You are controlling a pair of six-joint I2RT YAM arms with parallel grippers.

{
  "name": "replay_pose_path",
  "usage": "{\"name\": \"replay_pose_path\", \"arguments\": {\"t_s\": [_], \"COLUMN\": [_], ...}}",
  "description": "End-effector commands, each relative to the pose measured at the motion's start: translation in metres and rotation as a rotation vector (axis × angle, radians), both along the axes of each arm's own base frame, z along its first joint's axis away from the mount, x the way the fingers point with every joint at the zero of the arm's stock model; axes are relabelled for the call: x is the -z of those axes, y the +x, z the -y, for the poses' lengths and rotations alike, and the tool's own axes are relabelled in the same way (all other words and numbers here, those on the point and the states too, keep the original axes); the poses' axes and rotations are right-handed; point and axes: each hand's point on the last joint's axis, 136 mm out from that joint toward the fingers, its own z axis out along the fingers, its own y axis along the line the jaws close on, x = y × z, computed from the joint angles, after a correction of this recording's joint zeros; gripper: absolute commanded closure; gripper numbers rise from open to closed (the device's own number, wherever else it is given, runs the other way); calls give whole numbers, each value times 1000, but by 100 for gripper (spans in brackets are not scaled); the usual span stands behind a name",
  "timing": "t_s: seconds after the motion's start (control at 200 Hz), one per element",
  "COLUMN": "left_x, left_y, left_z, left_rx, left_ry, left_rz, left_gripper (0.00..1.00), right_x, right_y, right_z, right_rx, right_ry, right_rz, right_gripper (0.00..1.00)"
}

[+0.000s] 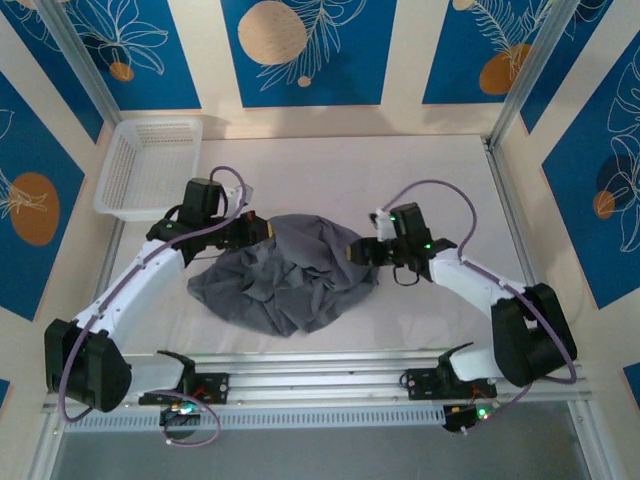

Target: Fold the inside-out t-shirt

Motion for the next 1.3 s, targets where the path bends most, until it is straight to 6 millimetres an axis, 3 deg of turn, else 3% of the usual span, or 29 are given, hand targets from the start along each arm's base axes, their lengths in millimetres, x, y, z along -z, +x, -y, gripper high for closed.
{"name": "replay_pose_path", "arguments": {"t_s": [0.0,0.09,0.2,0.28,0.36,0.46,0.49,0.555,0.66,0.705,0.795,0.855,0.98,1.13,1.215,1.295], "left_x": [-18,-25,-26,-23,-17,-5,0,4,-3,-7,-8,-10,-12,-1,13,27], "left_y": [1,2,5,9,15,34,41,56,68,71,67,57,20,-29,-38,-33], "left_z": [10,10,8,1,-9,-19,-20,-17,-4,-6,-15,-22,-25,-8,7,19], "left_rx": [37,34,10,-41,-86,-123,-129,-105,-22,-16,-30,-51,-107,-112,-86,-62], "left_ry": [-51,-48,-37,-3,69,148,159,153,151,167,223,231,153,122,141,169], "left_rz": [34,49,50,19,-17,-15,-14,-25,-24,-7,13,27,64,90,85,71], "left_gripper": [100,100,100,100,99,96,95,93,87,80,55,48,42,44,45,44], "right_x": [-52,-49,-23,-12,-33,-75,-91,-120,-148,-152,-156,-157,-156,-151,-149,-149], "right_y": [3,6,23,31,11,-26,-44,-69,-73,-68,-53,-46,-35,-30,-29,-29], "right_z": [-59,-94,-118,-119,-125,-131,-132,-125,-103,-97,-90,-89,-90,-92,-93,-95], "right_rx": [-308,-427,-465,-455,-546,-642,-699,-757,-714,-668,-575,-547,-509,-493,-496,-500], "right_ry": [-118,-167,-204,-183,-86,103,204,388,574,591,580,579,587,583,584,592], "right_rz": [513,590,571,488,420,360,330,259,181,169,152,144,123,100,69,45], "right_gripper": [21,20,24,60,100,100,100,100,100,100,100,100,100,100,100,100]}}
